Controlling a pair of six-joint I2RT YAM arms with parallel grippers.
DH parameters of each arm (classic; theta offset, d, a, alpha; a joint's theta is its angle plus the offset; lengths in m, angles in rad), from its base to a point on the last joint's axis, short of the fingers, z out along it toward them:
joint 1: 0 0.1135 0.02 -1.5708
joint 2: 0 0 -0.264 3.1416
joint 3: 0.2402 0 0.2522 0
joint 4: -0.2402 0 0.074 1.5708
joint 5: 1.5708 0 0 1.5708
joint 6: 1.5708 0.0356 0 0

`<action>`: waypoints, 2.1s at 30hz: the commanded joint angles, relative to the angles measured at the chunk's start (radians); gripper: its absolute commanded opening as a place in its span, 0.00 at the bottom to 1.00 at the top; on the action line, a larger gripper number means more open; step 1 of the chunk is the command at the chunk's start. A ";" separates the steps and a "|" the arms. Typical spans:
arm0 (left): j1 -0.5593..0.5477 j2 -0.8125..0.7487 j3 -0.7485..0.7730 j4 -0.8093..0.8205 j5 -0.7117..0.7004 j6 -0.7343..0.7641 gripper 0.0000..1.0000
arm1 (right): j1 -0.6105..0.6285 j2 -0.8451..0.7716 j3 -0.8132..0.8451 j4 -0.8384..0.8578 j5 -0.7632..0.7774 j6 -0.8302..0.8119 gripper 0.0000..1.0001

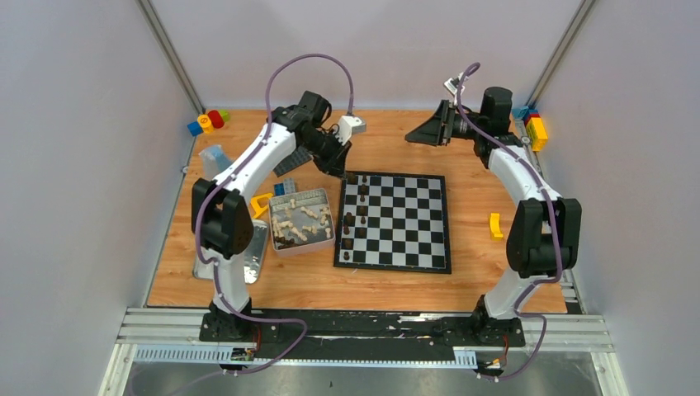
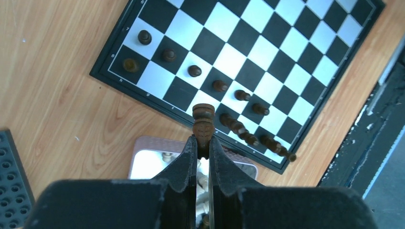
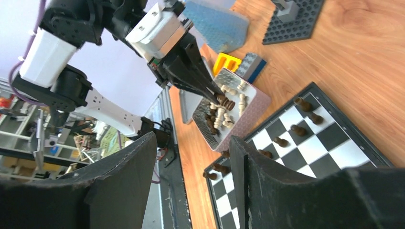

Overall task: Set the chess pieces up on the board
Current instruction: Place the chess piece on the chessboard.

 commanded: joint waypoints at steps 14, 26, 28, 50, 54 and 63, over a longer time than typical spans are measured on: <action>-0.124 0.448 0.595 -0.403 -0.345 0.028 0.00 | -0.116 -0.188 -0.185 -0.197 0.025 -0.364 0.57; -0.145 0.521 0.618 -0.395 -0.422 0.038 0.00 | -0.148 -0.173 -0.193 -0.199 -0.028 -0.346 0.56; -0.147 0.529 0.622 -0.389 -0.432 0.039 0.00 | -0.148 -0.170 -0.193 -0.199 -0.033 -0.345 0.56; -0.163 0.586 0.656 -0.369 -0.434 0.047 0.02 | -0.148 -0.137 -0.191 -0.203 -0.053 -0.335 0.55; -0.168 0.593 0.657 -0.371 -0.440 0.050 0.02 | -0.148 -0.134 -0.191 -0.206 -0.053 -0.335 0.54; -0.173 0.604 0.660 -0.375 -0.457 0.053 0.03 | -0.148 -0.129 -0.191 -0.207 -0.058 -0.334 0.54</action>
